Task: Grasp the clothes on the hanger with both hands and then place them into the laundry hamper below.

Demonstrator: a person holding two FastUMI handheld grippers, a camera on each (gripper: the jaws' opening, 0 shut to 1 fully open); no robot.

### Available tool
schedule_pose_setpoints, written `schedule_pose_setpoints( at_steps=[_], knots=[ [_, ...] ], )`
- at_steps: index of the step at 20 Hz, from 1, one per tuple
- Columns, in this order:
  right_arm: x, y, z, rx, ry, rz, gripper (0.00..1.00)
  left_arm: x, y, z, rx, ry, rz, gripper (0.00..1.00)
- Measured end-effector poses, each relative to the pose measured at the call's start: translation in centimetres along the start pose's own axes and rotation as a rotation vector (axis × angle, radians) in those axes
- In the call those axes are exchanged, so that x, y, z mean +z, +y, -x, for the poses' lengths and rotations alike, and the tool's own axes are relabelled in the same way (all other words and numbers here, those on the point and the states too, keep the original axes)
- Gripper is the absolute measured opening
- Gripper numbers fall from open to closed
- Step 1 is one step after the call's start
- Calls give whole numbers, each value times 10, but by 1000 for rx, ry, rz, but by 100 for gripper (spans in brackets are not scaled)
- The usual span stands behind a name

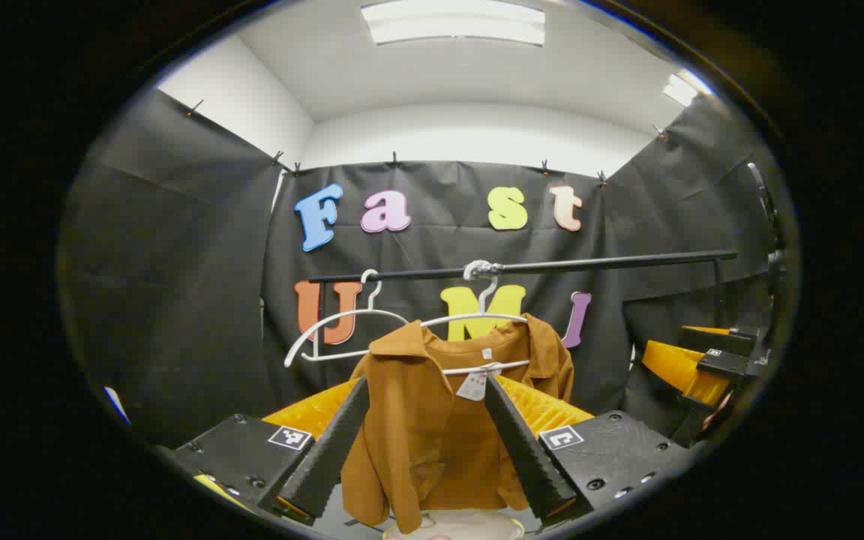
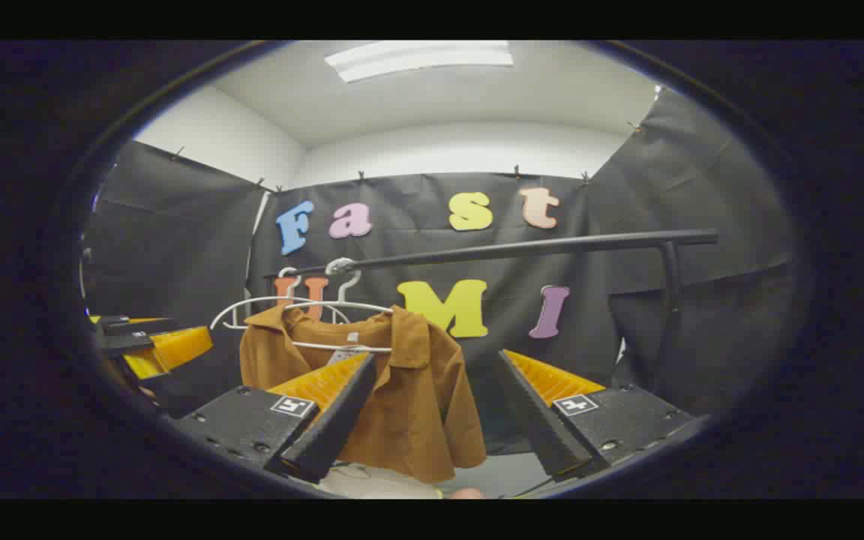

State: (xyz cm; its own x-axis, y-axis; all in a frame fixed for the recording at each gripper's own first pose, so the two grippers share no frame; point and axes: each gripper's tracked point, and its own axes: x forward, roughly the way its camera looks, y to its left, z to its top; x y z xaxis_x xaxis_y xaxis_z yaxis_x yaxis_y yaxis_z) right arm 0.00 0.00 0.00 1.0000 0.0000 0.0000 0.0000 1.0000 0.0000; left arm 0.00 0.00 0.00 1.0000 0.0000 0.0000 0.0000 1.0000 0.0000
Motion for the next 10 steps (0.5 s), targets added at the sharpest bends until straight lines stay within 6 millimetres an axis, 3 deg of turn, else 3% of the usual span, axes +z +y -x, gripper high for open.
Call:
schedule_pose_setpoints(
  at_steps=[1,2,10],
  knots=[
    [1,-5,1,2,2,-3,99,1,-2,-1,5,2,4,95],
    [1,-8,1,11,5,-4,99,2,-3,-2,18,1,9,100],
    [-7,-35,-8,41,18,-32,100,11,-14,-4,78,-12,4,100]
  ],
)
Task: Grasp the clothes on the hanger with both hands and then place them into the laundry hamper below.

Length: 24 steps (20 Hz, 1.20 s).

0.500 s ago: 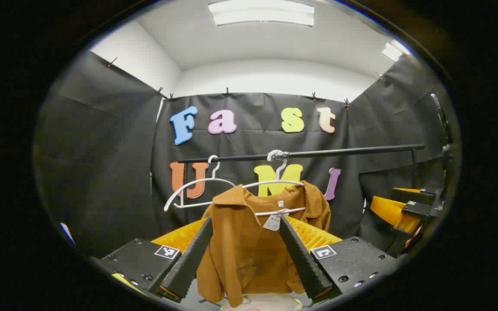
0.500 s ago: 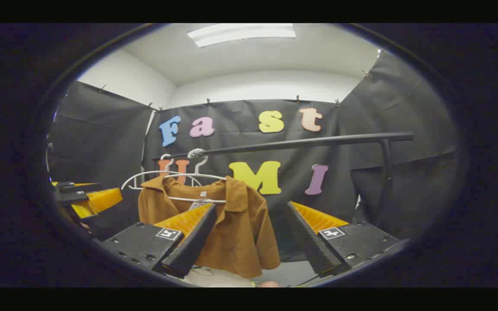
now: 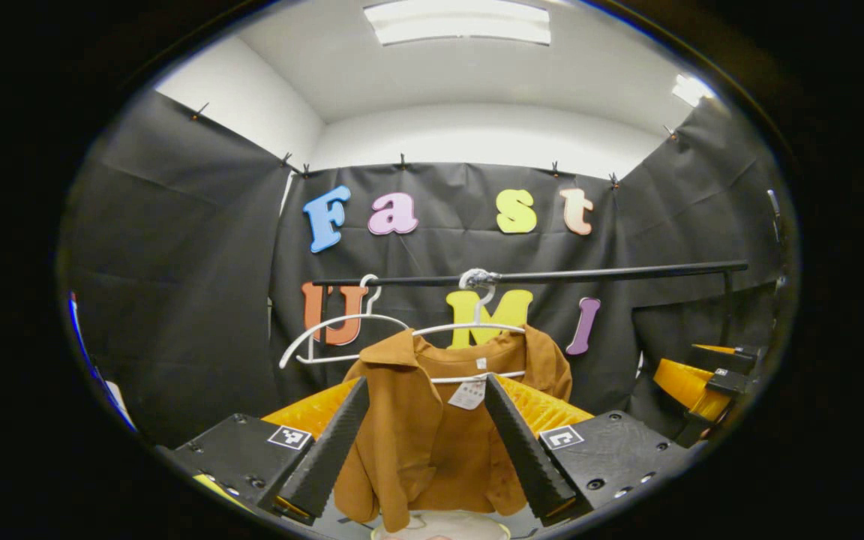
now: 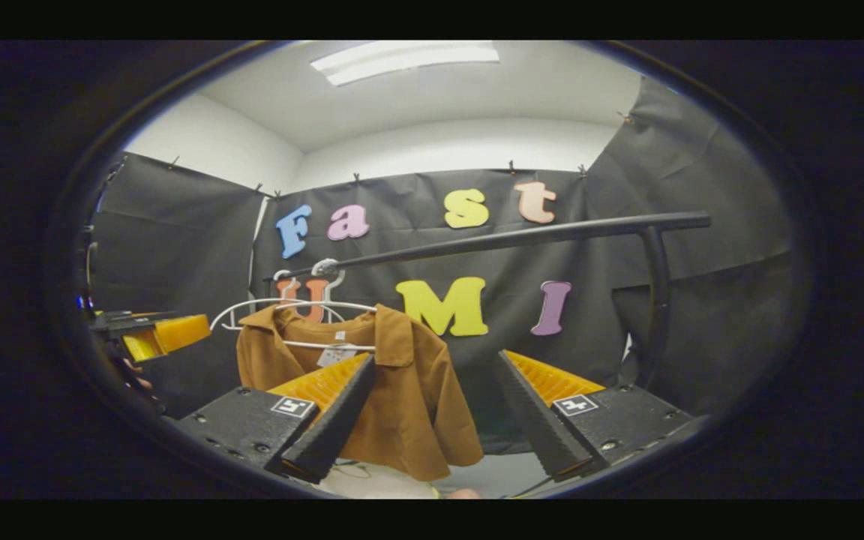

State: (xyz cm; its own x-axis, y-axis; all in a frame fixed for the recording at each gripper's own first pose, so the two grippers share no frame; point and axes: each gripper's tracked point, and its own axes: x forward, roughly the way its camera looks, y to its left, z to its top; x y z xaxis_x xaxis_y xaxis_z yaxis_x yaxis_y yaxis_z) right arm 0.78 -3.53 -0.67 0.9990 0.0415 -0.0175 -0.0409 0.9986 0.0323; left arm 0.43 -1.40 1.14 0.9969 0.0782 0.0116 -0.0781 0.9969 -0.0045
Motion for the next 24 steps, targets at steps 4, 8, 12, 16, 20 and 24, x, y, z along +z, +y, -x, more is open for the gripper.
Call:
schedule_pose_setpoints(
  at_steps=[4,8,12,16,20,24],
  knots=[
    [-13,1,-11,51,34,-27,100,-8,-5,-2,44,8,-8,100],
    [-38,15,-31,85,91,-34,100,-22,-9,-12,44,40,-18,100],
    [-61,42,-60,101,140,-54,99,-48,-7,-34,-1,85,15,100],
    [-83,64,-93,109,201,-44,99,-74,-6,-60,-49,146,54,89],
    [-96,80,-123,114,246,-88,99,-93,0,-85,-65,199,108,100],
    [-106,92,-152,121,275,-133,99,-104,-2,-111,-87,228,153,100]
  ],
)
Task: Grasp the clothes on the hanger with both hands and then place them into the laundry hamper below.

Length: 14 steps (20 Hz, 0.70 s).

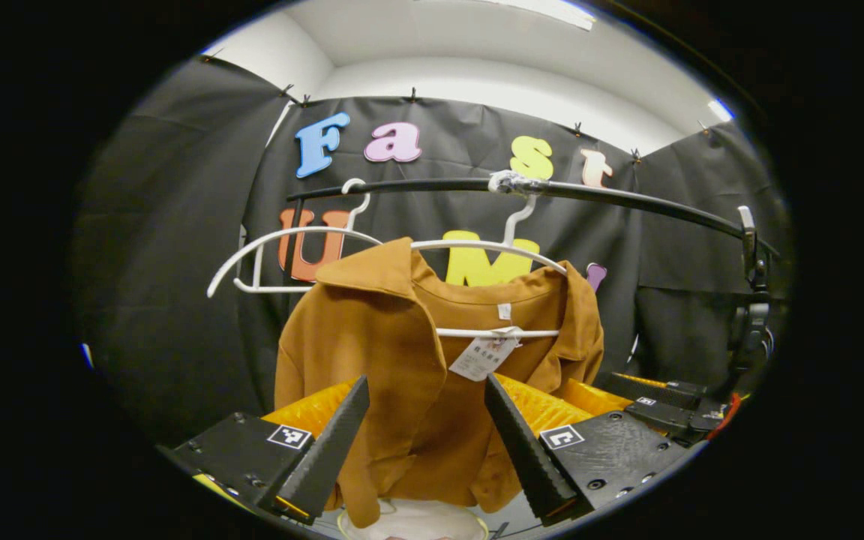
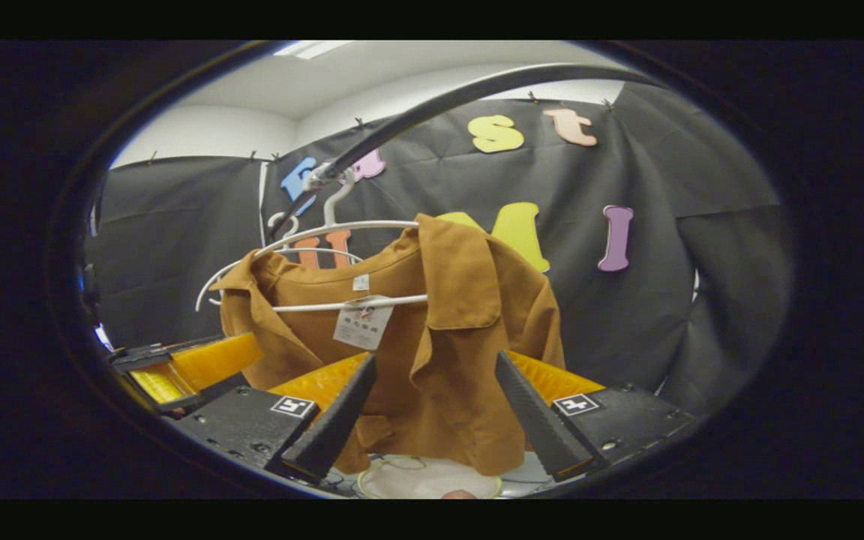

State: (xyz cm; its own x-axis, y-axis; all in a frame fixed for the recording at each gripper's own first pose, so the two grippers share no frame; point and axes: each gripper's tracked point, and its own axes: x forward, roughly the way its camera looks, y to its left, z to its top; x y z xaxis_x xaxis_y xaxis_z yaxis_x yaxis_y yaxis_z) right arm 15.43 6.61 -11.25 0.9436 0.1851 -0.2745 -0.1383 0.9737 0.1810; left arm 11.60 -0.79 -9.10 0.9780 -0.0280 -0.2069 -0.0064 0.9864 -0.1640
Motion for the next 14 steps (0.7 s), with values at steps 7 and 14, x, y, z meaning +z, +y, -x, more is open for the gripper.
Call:
schedule_pose_setpoints(
  at_steps=[7,14],
  knots=[
    [-3,-11,-48,-18,18,-127,98,-13,15,-42,44,55,91,89],
    [-10,-12,-80,-7,56,-202,94,-21,24,-74,61,82,144,100]
  ],
)
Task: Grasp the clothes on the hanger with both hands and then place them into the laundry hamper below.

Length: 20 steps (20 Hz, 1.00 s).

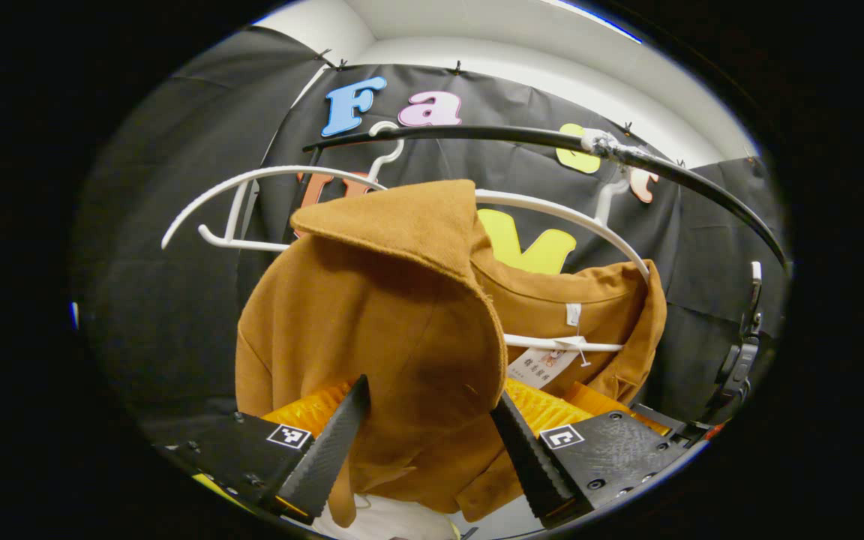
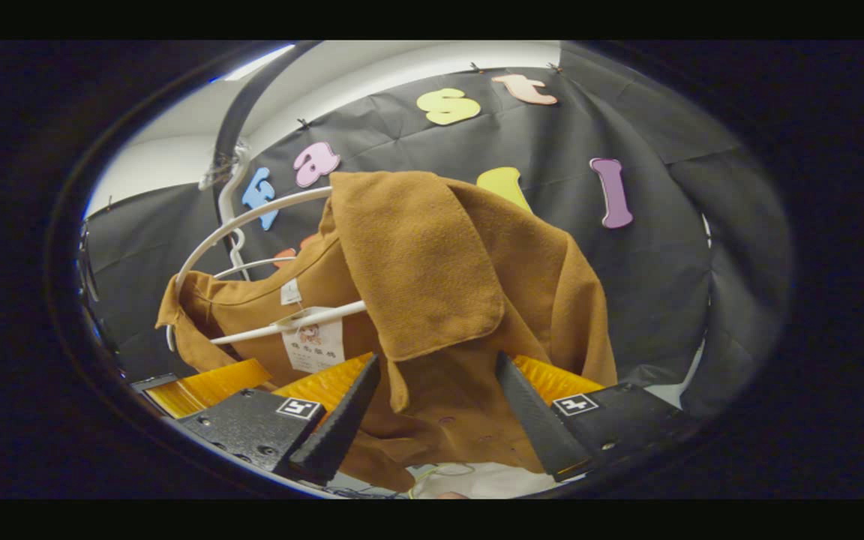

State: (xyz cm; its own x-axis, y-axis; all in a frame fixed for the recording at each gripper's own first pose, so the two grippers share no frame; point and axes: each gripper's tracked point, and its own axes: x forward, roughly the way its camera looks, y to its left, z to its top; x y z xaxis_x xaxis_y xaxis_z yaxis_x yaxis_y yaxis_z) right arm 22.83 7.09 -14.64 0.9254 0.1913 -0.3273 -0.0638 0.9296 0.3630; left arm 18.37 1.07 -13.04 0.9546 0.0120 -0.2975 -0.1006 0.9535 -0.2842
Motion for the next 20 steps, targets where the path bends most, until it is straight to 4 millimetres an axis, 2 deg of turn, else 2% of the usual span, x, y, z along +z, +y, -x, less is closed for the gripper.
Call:
schedule_pose_setpoints(
  at_steps=[1,2,3,5,6,8,12,13,16,19,20],
  knots=[
    [2,0,-3,2,-2,-1,98,0,0,-4,3,2,8,95],
    [2,2,-5,4,-1,-6,98,0,2,-7,11,3,14,100],
    [4,2,-7,7,-2,-16,98,2,3,-10,19,2,21,95],
    [8,1,-14,12,-5,-45,97,7,4,-17,38,-11,39,95],
    [9,2,-18,14,-4,-61,93,8,5,-21,43,-18,48,95],
    [11,3,-24,22,2,-86,95,8,5,-26,49,-15,47,95],
    [20,-3,-34,27,6,-107,87,12,10,-35,54,-19,31,94],
    [20,-2,-36,36,13,-111,77,12,11,-38,55,-21,31,89],
    [17,-3,-28,73,20,-140,68,9,15,-36,56,-9,28,75],
    [19,-9,-22,106,17,-172,40,10,21,-31,63,-25,45,42],
    [17,-9,-17,115,20,-179,35,7,18,-27,42,-13,54,32]
  ],
)
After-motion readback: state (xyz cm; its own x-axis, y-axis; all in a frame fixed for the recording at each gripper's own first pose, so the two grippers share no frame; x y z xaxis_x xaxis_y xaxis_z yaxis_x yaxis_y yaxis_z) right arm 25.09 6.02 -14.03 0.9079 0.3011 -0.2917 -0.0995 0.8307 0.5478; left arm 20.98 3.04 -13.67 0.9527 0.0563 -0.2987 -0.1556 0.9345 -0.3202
